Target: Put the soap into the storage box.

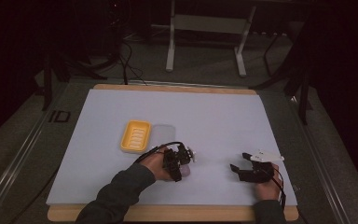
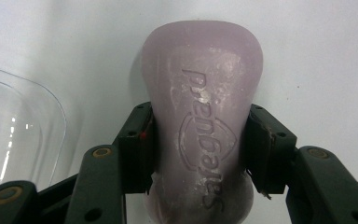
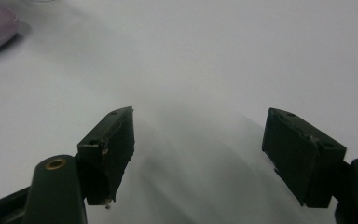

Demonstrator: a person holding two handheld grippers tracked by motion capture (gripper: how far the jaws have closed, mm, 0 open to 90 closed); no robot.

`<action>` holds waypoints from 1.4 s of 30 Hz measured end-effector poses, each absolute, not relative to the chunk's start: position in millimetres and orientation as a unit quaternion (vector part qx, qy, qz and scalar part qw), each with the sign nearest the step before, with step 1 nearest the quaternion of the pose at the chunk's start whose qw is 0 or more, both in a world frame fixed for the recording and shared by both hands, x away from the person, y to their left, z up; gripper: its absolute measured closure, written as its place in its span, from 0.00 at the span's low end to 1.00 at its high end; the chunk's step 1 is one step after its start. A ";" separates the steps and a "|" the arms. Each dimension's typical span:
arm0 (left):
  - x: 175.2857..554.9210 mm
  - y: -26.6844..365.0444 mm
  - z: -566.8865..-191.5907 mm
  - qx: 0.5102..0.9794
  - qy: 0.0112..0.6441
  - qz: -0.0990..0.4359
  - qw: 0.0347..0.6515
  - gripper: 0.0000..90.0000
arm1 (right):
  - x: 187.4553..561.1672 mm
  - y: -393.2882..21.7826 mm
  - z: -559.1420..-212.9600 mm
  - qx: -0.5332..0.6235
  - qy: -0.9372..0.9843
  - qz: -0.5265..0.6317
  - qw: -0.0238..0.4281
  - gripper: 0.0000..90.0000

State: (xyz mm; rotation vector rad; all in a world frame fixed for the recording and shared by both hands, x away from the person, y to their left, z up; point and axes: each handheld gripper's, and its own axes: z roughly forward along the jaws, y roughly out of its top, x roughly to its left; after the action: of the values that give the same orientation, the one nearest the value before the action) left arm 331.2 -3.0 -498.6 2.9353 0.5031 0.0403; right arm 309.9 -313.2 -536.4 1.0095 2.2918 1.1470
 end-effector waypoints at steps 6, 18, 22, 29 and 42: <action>331.7 -3.0 -498.8 0.982 0.170 0.011 0.081 0.54 | 309.7 -312.3 -536.6 0.358 0.818 0.406 0.194 0.28; 333.4 -8.5 -498.2 0.983 0.171 0.008 0.061 0.54 | 309.8 -312.5 -536.6 0.357 0.818 0.406 0.194 0.28; 333.5 -7.3 -498.3 0.983 0.171 0.008 0.065 0.55 | 309.9 -312.4 -536.6 0.357 0.818 0.407 0.194 0.28; 332.9 -7.7 -498.0 0.984 0.167 0.011 0.065 0.55 | 309.8 -312.4 -536.6 0.357 0.819 0.406 0.194 0.28; 332.3 -6.3 -494.9 0.985 0.159 0.007 0.061 0.55 | 309.9 -312.1 -536.7 0.356 0.819 0.405 0.194 0.28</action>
State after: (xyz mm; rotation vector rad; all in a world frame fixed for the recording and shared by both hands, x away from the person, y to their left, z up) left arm 332.3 -6.3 -494.9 2.9812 0.4825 0.0222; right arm 309.9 -312.1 -536.7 0.9998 2.2976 1.1371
